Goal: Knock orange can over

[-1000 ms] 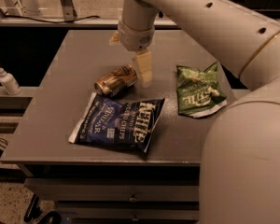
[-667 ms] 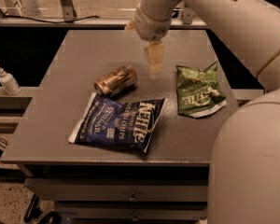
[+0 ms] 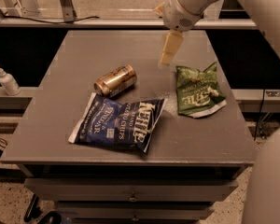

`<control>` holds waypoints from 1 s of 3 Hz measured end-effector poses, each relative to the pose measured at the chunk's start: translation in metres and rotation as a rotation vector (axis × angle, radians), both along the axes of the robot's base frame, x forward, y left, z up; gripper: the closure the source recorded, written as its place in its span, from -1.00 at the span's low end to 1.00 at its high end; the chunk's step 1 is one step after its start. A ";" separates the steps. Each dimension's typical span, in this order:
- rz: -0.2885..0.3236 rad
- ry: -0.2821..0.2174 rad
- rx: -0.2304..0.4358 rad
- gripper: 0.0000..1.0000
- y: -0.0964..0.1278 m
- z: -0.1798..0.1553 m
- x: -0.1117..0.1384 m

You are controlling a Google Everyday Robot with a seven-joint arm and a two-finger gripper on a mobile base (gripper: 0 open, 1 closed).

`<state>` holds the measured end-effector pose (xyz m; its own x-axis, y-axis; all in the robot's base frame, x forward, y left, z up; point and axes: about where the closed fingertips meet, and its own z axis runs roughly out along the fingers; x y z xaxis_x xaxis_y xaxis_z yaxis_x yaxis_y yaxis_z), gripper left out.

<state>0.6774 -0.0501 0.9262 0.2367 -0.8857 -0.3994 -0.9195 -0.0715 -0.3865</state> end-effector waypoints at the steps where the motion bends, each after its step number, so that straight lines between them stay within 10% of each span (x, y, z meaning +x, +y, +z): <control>1: -0.135 0.002 0.216 -1.00 -0.017 0.008 0.001; 3: -0.245 -0.020 0.599 -1.00 -0.031 0.021 0.019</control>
Offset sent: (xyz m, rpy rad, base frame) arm 0.0149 -0.0391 0.0319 0.7354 0.0066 -0.2983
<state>0.6968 -0.0808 0.9475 0.0683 -0.5404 -0.8386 -0.8739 0.3732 -0.3117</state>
